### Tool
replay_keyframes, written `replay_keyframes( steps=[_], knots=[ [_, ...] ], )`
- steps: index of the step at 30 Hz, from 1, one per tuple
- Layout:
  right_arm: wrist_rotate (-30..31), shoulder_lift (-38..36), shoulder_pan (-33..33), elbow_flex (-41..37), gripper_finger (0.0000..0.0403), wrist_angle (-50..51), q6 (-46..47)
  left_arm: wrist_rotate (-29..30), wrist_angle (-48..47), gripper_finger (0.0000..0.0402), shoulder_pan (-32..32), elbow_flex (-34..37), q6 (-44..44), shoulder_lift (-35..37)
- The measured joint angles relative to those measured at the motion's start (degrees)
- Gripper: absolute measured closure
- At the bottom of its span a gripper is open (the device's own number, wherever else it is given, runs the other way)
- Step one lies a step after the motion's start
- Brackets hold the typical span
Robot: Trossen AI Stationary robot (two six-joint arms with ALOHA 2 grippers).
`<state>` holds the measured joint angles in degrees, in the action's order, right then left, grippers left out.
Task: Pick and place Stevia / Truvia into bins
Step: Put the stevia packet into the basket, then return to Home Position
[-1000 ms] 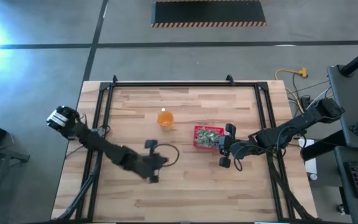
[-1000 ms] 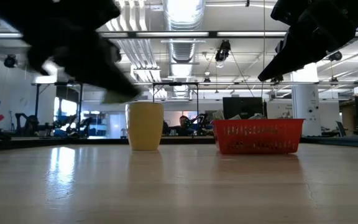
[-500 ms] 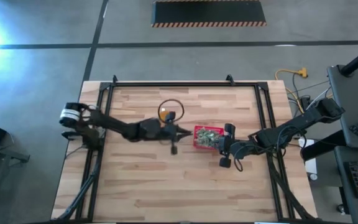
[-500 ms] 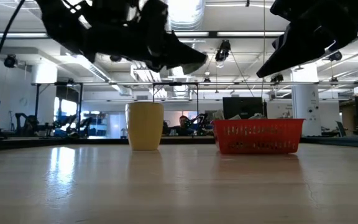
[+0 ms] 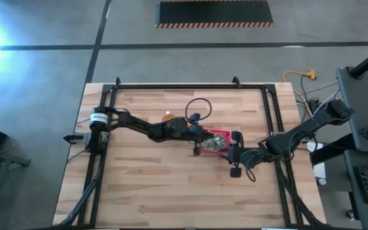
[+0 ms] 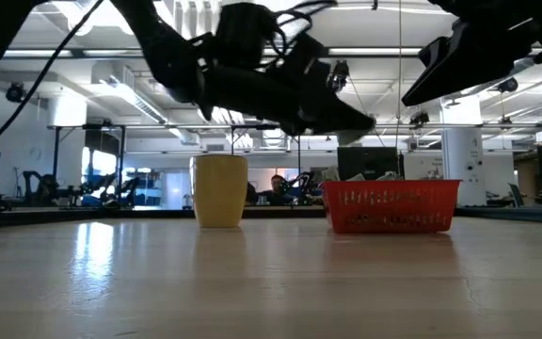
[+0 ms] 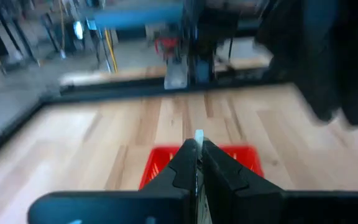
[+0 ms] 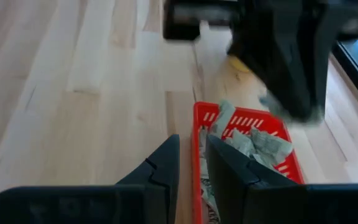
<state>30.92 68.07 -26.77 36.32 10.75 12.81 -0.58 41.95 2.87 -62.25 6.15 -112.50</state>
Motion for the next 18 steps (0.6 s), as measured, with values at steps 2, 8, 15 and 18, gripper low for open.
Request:
replay_keyframes(
  steps=[2, 8, 15, 18],
  knots=[
    [0.0, -0.5, -0.4, 0.0, 0.0335, 0.8, 0.0, -0.1, -4.5, 0.0401, 0.3, -2.3, -1.2, -1.1],
    [0.0, -2.4, -0.9, 0.0, 0.0335, 1.8, 0.3, -0.6, -10.9, 0.0395, 1.0, -5.7, -3.6, -1.8],
    [0.0, -3.2, -1.2, 0.0, 0.0335, 1.8, 0.6, -0.7, -11.0, 0.0331, 1.0, -5.8, -4.3, -1.4],
    [0.1, -3.2, -1.2, 0.0, 0.0335, 1.7, 0.6, -0.7, -11.3, 0.0288, 1.0, -5.7, -4.3, -1.4]
  ],
)
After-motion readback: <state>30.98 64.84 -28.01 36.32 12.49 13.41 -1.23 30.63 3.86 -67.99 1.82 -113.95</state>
